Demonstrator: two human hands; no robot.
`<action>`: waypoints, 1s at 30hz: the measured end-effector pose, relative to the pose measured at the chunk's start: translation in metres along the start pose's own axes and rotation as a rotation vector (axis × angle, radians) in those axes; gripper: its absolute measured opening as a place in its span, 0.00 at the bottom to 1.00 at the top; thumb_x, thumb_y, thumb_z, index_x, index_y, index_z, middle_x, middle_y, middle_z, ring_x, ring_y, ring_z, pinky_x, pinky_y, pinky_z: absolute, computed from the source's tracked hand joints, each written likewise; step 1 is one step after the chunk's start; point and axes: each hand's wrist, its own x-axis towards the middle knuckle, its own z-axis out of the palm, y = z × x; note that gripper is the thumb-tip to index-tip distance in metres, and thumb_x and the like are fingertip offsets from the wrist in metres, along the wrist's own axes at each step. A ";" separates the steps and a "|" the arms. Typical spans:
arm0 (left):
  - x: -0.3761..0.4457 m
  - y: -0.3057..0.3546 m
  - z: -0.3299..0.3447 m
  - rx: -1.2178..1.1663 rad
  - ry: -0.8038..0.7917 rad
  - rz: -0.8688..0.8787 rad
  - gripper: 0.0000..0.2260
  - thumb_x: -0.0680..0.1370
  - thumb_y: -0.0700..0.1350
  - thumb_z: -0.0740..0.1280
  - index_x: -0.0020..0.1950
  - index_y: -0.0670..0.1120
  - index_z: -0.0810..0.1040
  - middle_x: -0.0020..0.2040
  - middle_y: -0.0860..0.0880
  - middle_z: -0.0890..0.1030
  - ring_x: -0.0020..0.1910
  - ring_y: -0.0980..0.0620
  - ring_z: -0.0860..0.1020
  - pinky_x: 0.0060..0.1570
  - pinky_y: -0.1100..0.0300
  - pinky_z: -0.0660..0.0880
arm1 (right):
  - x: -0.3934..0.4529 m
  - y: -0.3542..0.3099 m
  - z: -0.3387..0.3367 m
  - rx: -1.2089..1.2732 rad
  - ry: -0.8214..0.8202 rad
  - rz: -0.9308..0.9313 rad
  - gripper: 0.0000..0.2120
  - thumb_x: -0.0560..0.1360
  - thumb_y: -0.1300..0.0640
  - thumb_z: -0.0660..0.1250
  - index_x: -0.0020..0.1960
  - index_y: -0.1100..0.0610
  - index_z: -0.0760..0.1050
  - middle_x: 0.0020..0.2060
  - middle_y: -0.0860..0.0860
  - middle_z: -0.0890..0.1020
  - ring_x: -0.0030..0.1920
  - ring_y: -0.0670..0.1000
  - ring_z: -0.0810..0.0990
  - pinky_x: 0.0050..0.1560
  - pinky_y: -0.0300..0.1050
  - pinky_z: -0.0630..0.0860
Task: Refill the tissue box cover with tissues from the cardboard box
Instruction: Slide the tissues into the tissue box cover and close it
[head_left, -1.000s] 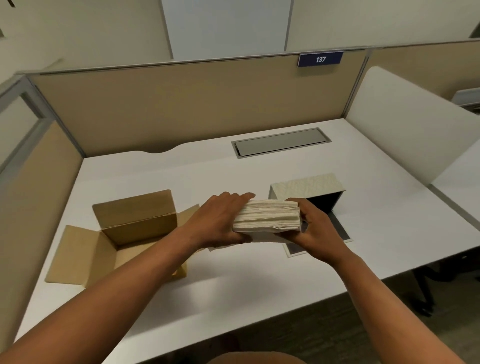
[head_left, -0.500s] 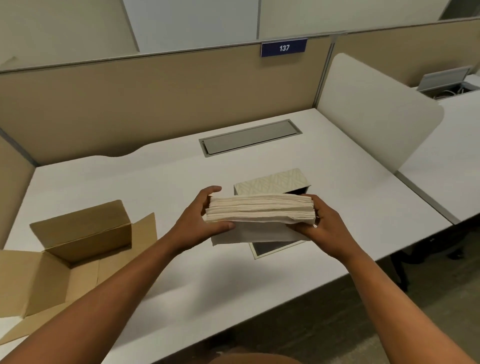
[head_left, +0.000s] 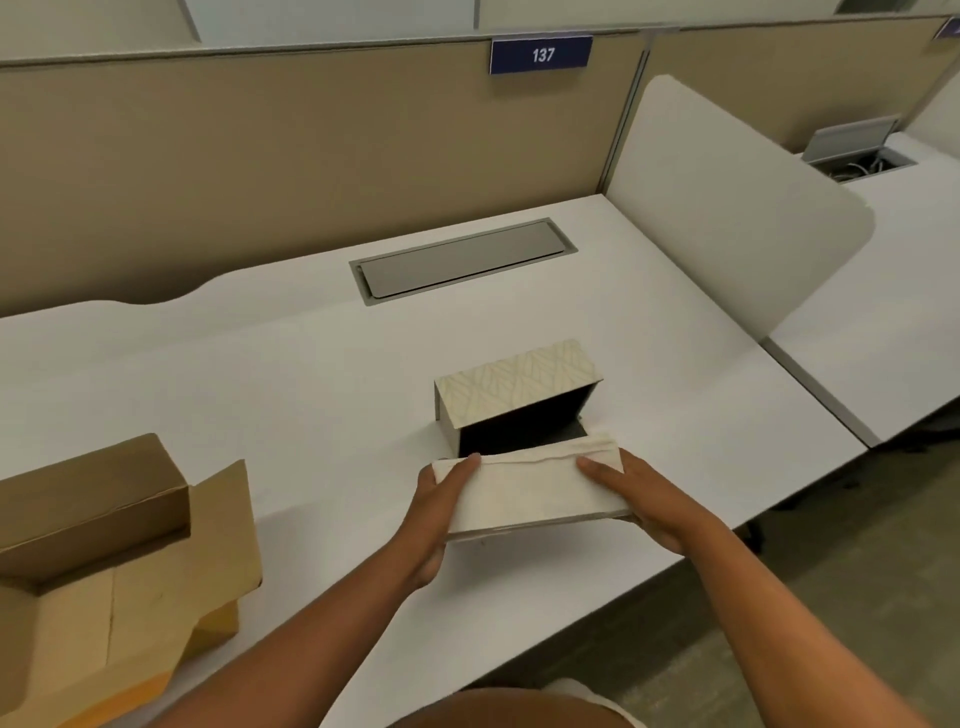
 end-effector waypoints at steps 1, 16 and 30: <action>0.001 -0.001 0.002 0.005 -0.001 -0.015 0.27 0.70 0.63 0.73 0.63 0.53 0.71 0.61 0.49 0.79 0.60 0.49 0.78 0.65 0.45 0.73 | 0.003 0.001 -0.002 0.015 -0.015 0.050 0.33 0.63 0.32 0.76 0.64 0.44 0.75 0.58 0.46 0.84 0.58 0.49 0.83 0.51 0.43 0.81; 0.042 -0.006 0.047 -0.093 0.280 -0.140 0.38 0.66 0.65 0.74 0.69 0.44 0.74 0.64 0.47 0.79 0.66 0.44 0.75 0.71 0.45 0.67 | 0.084 -0.003 -0.054 -0.015 -0.084 0.155 0.22 0.74 0.40 0.70 0.58 0.55 0.82 0.52 0.52 0.87 0.51 0.52 0.84 0.48 0.47 0.80; 0.042 -0.010 0.084 -0.198 0.462 -0.086 0.20 0.78 0.57 0.67 0.67 0.53 0.72 0.60 0.49 0.79 0.57 0.48 0.78 0.52 0.48 0.79 | 0.121 -0.001 -0.069 -0.017 -0.277 0.104 0.15 0.78 0.45 0.68 0.60 0.51 0.79 0.55 0.48 0.86 0.57 0.49 0.83 0.56 0.46 0.79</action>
